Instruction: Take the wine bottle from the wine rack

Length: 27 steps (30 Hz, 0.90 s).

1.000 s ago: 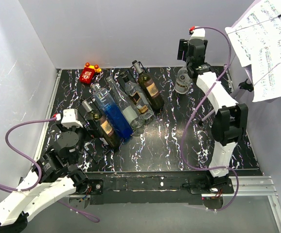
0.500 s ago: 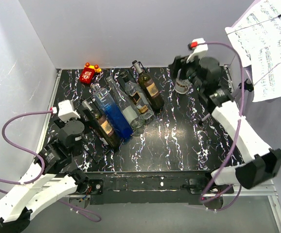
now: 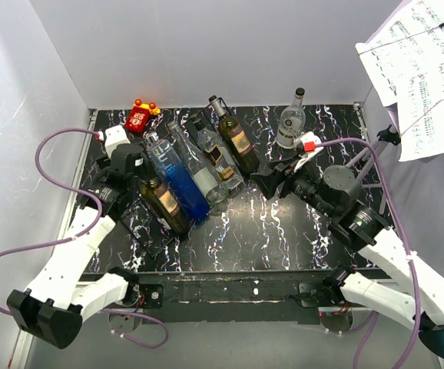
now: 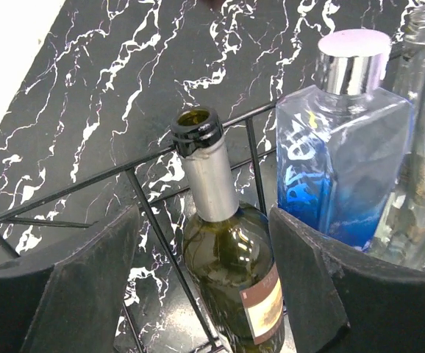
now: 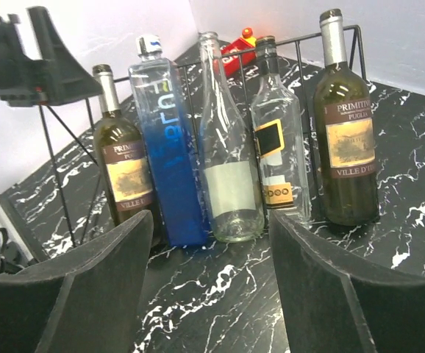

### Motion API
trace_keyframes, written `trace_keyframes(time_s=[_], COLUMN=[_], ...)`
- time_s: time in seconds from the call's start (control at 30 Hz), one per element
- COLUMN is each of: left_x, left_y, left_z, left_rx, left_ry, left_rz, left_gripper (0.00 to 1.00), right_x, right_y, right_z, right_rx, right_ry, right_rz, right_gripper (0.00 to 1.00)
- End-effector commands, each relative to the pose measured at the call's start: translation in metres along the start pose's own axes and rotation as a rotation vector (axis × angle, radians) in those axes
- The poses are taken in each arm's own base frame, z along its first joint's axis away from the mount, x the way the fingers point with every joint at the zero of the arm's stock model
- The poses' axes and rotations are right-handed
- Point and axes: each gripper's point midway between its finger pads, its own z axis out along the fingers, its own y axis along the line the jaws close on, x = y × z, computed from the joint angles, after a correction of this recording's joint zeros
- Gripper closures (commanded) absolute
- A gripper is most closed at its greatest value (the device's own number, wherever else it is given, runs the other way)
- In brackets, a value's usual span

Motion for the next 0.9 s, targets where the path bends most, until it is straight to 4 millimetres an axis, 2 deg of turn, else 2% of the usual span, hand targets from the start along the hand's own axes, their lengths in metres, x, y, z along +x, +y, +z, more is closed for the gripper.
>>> trace_keyframes(time_s=[0.0,0.27,0.53,0.77,0.87], left_x=[-0.02,-0.007,0.003,0.008,0.007], left_y=[-0.009,-0.014,-0.011,-0.011,-0.01], left_z=[0.006,0.036,0.051,0.059,0.056], left_rx=[0.045,-0.001,-0.045,-0.049,-0.044], left_ry=[-0.007,0.036,0.044,0.042,0.037], left_rz=[-0.037,0.002,0.024,0.055,0.063], left_gripper=[0.3,0.35,0.4,0.65,0.85], right_x=[-0.022,-0.043,-0.046,-0.055,-0.055], right_y=[0.013,0.028,0.029,0.036,0.037], right_z=[-0.009,-0.031,-0.041,-0.044,-0.043], right_rx=[-0.038,-0.09,-0.094,-0.126,-0.127], right_ry=[-0.081,-0.091,-0.117,-0.133,-0.134], right_rz=[0.032,0.058,0.047,0.068,0.071], right_gripper=[0.29,0.29,0.29,0.28,0.28])
